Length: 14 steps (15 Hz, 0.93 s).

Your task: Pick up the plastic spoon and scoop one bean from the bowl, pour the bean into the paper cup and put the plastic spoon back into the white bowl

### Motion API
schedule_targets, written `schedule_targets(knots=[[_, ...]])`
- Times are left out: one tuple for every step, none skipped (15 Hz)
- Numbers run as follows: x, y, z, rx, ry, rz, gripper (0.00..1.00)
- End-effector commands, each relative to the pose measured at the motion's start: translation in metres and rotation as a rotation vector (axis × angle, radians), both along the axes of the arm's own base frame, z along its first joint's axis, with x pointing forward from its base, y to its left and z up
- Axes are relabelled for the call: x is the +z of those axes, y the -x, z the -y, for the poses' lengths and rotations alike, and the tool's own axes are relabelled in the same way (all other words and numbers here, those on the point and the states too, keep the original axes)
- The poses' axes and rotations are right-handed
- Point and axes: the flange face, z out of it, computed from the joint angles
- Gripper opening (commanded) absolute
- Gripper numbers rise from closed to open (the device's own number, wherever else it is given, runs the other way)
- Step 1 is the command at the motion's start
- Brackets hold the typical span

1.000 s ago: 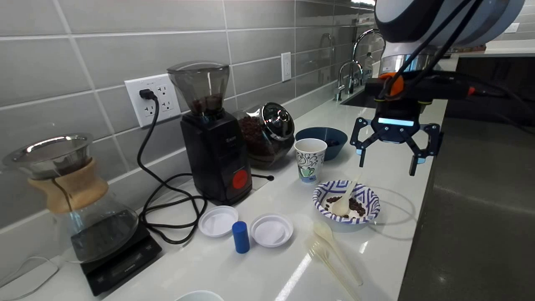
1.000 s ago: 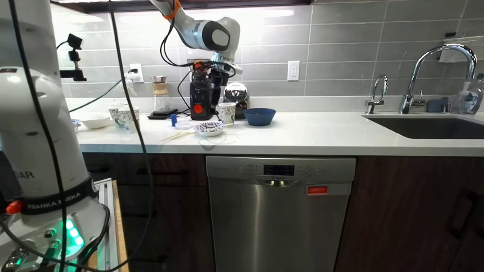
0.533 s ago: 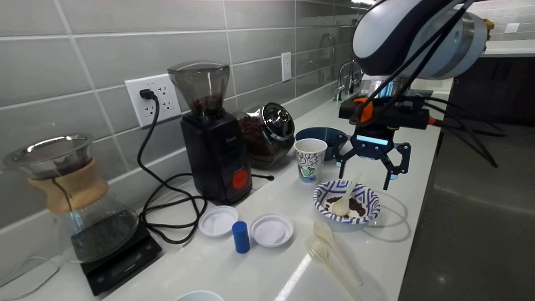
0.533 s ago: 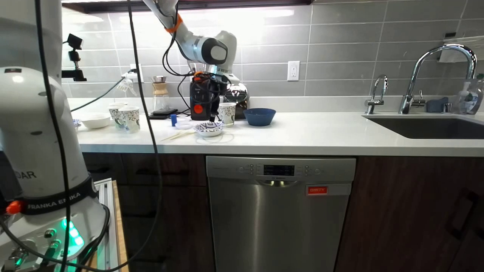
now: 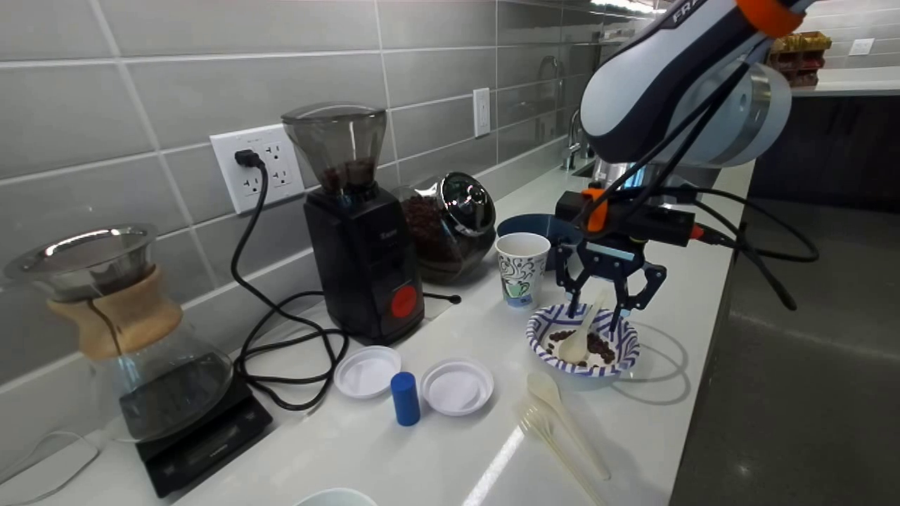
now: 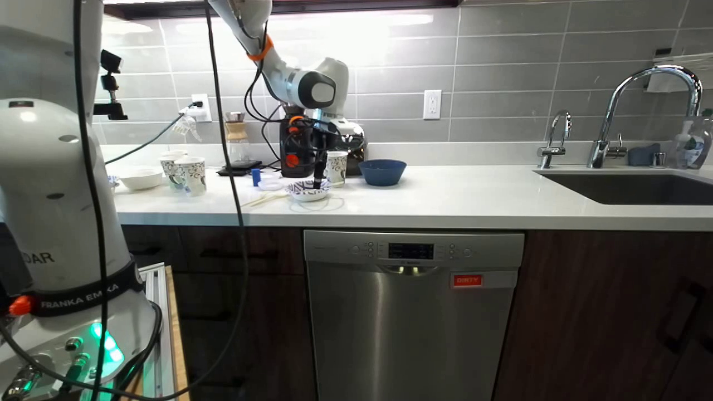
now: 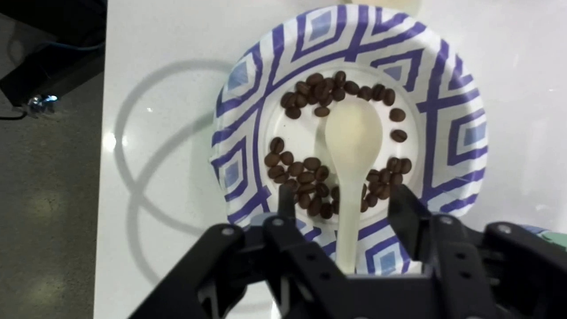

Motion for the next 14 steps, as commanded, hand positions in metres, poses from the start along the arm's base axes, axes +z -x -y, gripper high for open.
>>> schedule_targets(knots=[[-0.0079,-0.0064,-0.0065,-0.029,-0.012,0.021,0.36],[-0.0094,-0.0075,-0.0073,-0.03,-0.012,0.028,0.35],[-0.0107,-0.009,-0.0083,-0.031,-0.01,0.035,0.36],[-0.0122,-0.0105,-0.0086,-0.032,-0.011,0.04,0.41],[-0.0131,-0.0115,-0.0089,-0.031,-0.016,0.042,0.44],[-0.0137,-0.0122,-0.0087,-0.032,-0.016,0.045,0.46],[-0.0138,-0.0125,-0.0086,-0.03,-0.021,0.046,0.55],[-0.0134,-0.0127,-0.0087,-0.028,-0.024,0.048,0.61],[-0.0134,-0.0132,-0.0085,-0.029,-0.023,0.048,0.59],[-0.0142,-0.0139,-0.0084,-0.03,-0.022,0.044,0.5],[-0.0154,-0.0141,-0.0082,-0.031,-0.017,0.041,0.37],[-0.0163,-0.0139,-0.0084,-0.03,-0.018,0.035,0.31],[-0.0167,-0.0135,-0.0088,-0.026,-0.016,0.031,0.23],[-0.0162,-0.0131,-0.0093,-0.024,-0.013,0.028,0.16]])
